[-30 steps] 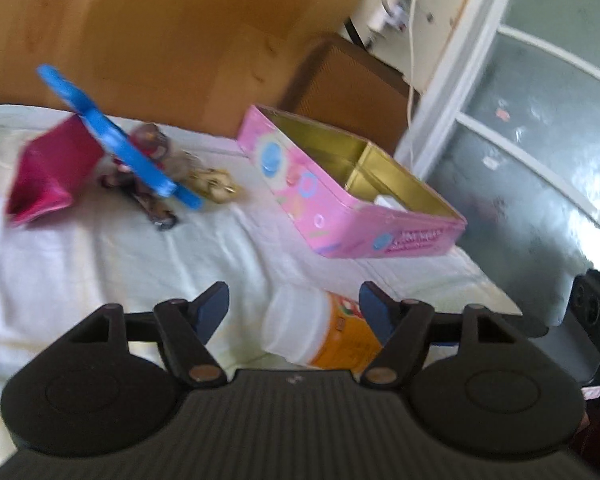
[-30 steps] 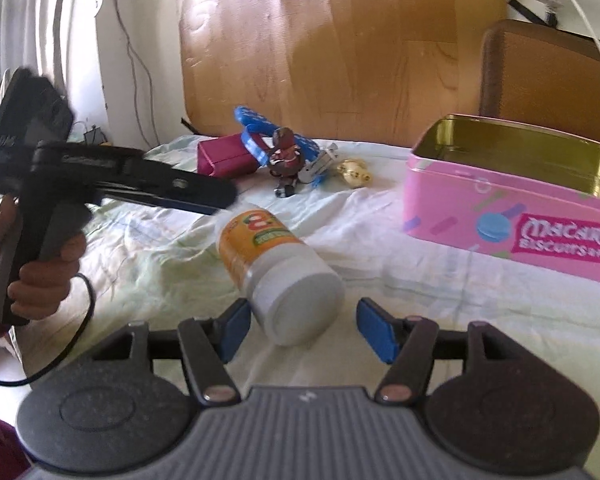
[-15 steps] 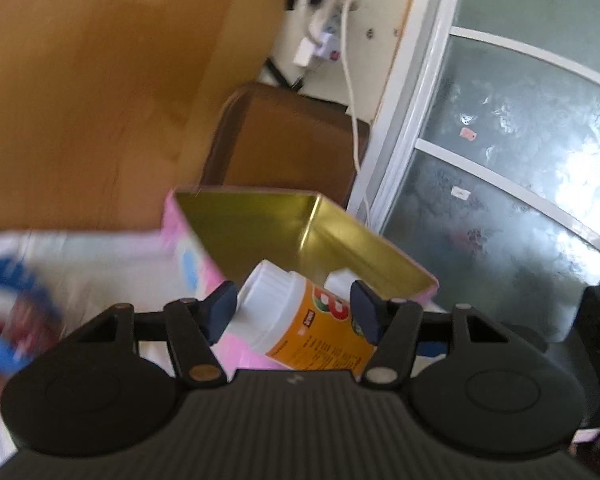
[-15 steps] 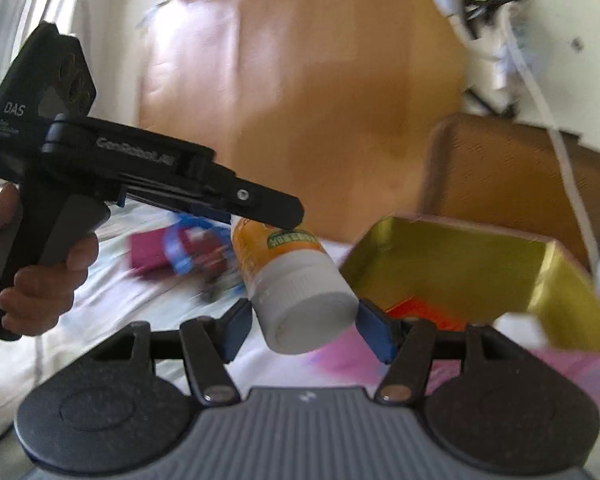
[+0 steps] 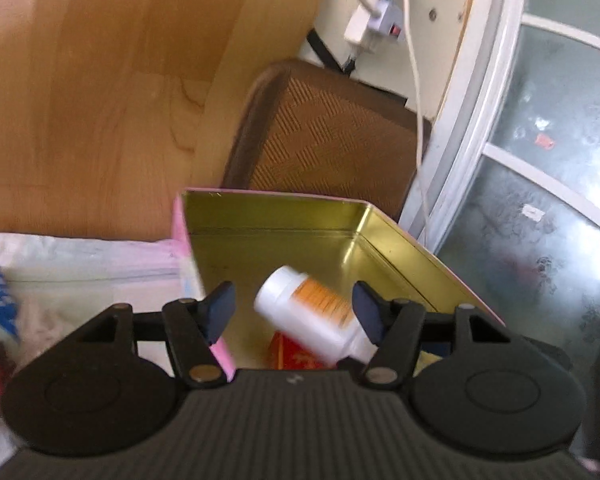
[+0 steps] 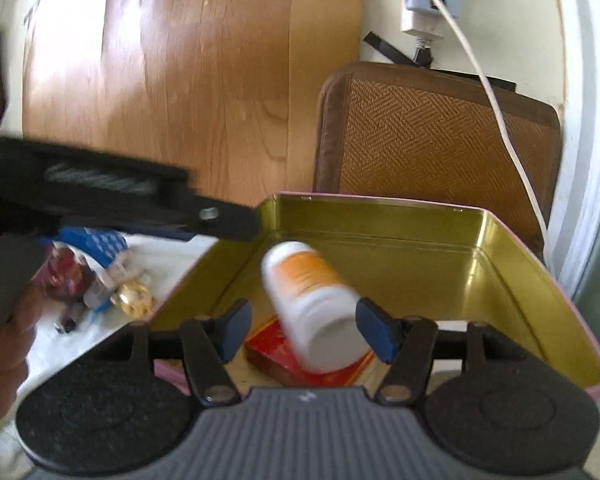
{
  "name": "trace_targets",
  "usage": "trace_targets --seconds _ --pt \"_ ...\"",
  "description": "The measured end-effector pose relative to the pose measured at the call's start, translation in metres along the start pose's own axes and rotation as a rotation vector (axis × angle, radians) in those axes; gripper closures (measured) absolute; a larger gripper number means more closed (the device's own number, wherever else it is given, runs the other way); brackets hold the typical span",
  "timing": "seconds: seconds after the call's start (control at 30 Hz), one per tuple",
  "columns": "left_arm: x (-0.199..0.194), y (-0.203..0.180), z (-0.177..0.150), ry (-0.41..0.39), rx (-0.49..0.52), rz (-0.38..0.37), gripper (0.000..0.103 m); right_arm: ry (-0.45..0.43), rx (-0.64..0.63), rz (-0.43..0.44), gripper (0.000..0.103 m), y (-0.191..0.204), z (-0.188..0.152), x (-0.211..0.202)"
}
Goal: Organize rigid objects
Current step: 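Carry the pill bottle into the pink tin and release it, then reach the right tool to the pink pouch and grasp it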
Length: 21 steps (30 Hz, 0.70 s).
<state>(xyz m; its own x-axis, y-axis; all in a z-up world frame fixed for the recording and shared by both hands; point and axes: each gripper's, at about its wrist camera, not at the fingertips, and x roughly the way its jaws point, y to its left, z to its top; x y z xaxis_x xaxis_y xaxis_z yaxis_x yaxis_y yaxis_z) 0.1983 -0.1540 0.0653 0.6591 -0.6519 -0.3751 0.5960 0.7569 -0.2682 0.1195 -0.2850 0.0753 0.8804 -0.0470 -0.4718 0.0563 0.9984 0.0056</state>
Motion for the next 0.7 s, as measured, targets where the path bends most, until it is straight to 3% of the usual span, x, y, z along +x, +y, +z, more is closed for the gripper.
trace_targets --seconds 0.23,0.33,0.53,0.6,0.7 --pt "-0.102 0.032 -0.049 -0.072 0.067 0.025 0.036 -0.091 0.076 0.044 0.044 0.017 -0.012 -0.038" --pt "-0.139 0.062 -0.078 -0.064 0.054 0.132 0.035 -0.116 0.074 0.108 0.045 0.038 -0.013 -0.048" --pt "-0.178 0.138 -0.103 -0.063 -0.046 0.42 0.035 -0.059 -0.042 0.275 0.056 0.11 -0.004 -0.033" --pt "-0.185 0.158 -0.109 -0.081 -0.093 0.463 0.035 -0.043 -0.082 0.312 0.06 0.135 0.0 -0.024" --pt "-0.189 0.172 -0.112 -0.096 -0.16 0.441 0.036 -0.026 -0.145 0.331 0.061 0.167 0.006 -0.01"
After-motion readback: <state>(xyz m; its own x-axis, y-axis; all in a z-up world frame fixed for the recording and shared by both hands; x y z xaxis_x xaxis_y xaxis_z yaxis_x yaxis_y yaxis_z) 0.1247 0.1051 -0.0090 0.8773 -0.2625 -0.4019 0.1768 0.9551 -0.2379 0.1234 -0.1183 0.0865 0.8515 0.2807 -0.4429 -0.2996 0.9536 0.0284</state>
